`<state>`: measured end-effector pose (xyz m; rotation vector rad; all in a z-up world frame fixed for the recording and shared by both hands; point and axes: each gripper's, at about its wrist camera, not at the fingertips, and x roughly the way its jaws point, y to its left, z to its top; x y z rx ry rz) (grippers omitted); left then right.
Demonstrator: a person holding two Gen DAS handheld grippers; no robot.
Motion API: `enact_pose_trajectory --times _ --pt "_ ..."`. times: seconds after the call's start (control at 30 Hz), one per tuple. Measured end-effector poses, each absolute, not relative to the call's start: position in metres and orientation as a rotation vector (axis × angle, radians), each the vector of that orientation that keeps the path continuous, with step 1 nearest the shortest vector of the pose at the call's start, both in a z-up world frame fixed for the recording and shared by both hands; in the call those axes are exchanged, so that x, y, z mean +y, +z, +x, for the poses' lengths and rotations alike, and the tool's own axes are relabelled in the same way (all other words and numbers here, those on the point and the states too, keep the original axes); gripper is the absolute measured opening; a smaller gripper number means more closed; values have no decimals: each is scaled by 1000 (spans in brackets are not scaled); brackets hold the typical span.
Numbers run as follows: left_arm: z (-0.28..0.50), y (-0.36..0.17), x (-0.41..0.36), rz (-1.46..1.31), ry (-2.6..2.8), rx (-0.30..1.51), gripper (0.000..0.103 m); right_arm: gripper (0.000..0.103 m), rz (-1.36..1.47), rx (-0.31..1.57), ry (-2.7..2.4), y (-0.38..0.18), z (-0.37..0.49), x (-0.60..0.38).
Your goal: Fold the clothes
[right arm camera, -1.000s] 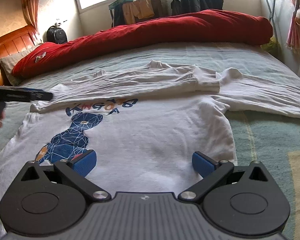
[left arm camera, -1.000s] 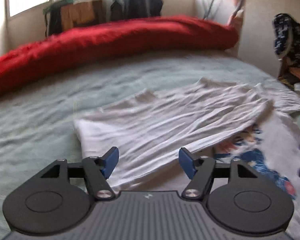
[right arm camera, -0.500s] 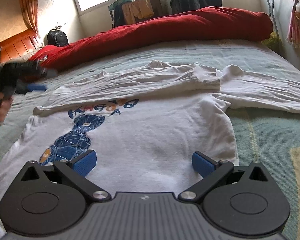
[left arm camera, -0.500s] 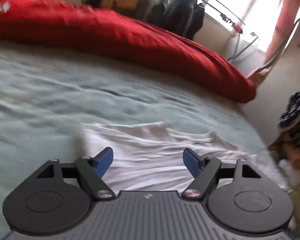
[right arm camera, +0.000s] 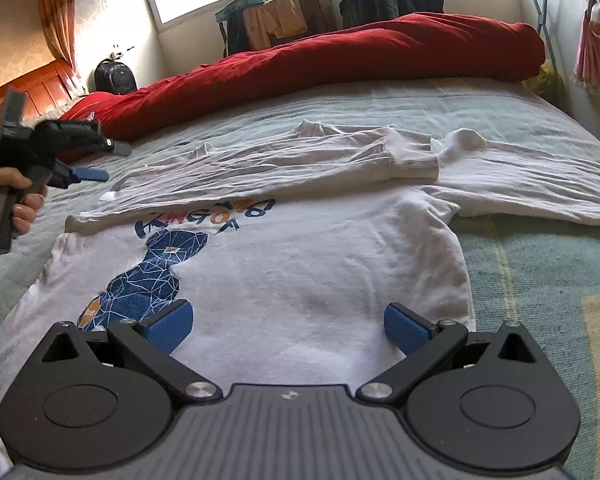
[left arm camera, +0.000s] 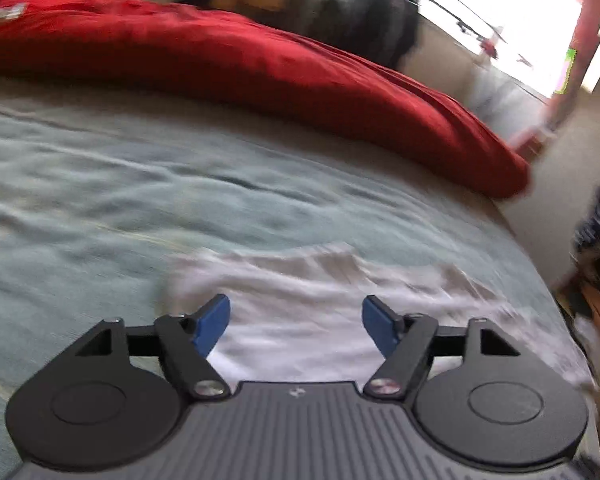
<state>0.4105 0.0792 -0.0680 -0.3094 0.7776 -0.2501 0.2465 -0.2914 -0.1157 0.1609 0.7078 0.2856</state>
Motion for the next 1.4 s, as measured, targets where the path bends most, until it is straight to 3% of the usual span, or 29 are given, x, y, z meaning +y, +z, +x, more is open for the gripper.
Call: enact_pose_trajectory --times 0.17,0.33,0.43,0.73,0.83,1.03,1.2,1.4 --pt "402 -91 79 -176 -130 892 77 103 153 710 285 -116 247 -291" --pt "394 -62 79 -126 -47 839 75 103 164 712 286 -115 248 -293" --pt "401 -43 46 -76 -131 766 79 103 160 712 284 -115 248 -292" --pt "418 -92 -59 92 -314 780 80 103 147 711 283 -116 249 -291" --pt "397 -106 -55 129 -312 725 81 103 158 713 287 -115 249 -293" --pt "373 -91 -34 117 -281 798 82 103 166 719 288 -114 248 -295" --pt "385 -60 -20 32 -271 736 84 103 114 711 288 -114 247 -288" --pt "422 -70 -9 13 -187 848 84 103 47 656 290 -86 255 -273"
